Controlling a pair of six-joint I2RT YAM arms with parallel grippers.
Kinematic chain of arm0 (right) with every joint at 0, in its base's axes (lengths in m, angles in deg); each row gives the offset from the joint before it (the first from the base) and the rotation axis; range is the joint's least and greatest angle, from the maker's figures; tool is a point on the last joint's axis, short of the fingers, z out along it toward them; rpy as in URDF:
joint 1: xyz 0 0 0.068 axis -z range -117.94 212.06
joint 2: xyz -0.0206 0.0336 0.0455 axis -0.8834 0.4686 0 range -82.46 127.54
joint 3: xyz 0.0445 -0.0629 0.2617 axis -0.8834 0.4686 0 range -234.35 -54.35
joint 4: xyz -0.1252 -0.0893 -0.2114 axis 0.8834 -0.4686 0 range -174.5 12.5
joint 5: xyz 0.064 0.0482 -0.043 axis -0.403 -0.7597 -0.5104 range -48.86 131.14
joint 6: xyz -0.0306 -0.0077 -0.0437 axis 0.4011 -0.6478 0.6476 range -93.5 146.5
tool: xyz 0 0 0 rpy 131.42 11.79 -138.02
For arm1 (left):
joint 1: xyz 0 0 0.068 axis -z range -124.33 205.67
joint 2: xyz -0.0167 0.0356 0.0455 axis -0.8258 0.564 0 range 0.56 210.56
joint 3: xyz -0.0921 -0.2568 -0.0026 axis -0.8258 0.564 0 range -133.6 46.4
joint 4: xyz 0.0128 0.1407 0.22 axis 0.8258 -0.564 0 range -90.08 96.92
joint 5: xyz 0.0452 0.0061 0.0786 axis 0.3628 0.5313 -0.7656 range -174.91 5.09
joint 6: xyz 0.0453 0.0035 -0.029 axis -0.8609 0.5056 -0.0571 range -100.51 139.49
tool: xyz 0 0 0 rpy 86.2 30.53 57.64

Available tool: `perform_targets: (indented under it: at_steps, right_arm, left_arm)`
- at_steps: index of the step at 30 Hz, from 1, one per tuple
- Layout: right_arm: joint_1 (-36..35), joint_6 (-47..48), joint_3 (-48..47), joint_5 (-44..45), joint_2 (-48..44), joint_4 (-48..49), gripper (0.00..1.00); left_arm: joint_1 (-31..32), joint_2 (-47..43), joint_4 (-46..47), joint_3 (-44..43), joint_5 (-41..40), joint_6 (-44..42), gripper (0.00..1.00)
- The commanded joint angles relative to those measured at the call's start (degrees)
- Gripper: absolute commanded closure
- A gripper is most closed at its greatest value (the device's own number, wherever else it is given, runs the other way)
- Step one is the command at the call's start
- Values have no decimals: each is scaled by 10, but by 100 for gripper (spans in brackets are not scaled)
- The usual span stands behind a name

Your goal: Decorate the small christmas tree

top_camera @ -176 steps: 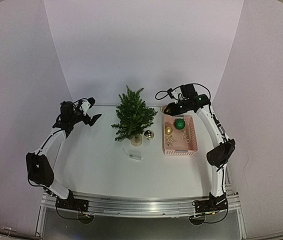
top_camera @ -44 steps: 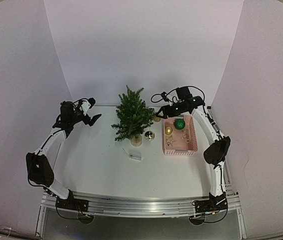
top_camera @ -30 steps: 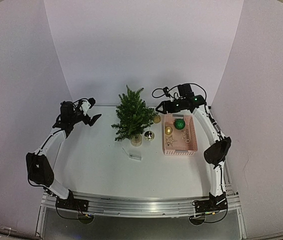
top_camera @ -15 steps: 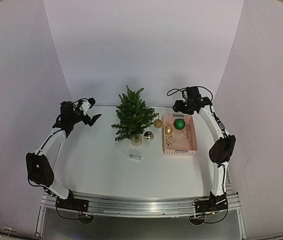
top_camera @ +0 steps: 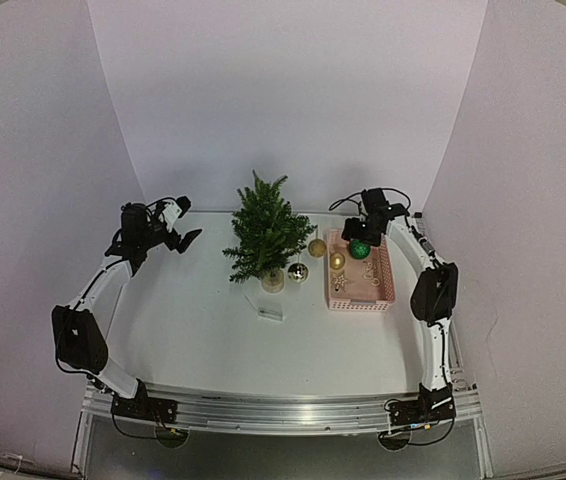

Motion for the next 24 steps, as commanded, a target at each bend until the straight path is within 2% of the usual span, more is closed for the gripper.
perform_targets:
  at_steps: [1, 24]
  right_arm:
    - [-8, -22, 0, -52, 32, 4, 26]
    - [-22, -73, 13, -62, 106, 23, 31]
  left_arm:
    - [-3, -3, -4, -17, -5, -6, 0]
    - [-3, 5, -7, -24, -7, -8, 1]
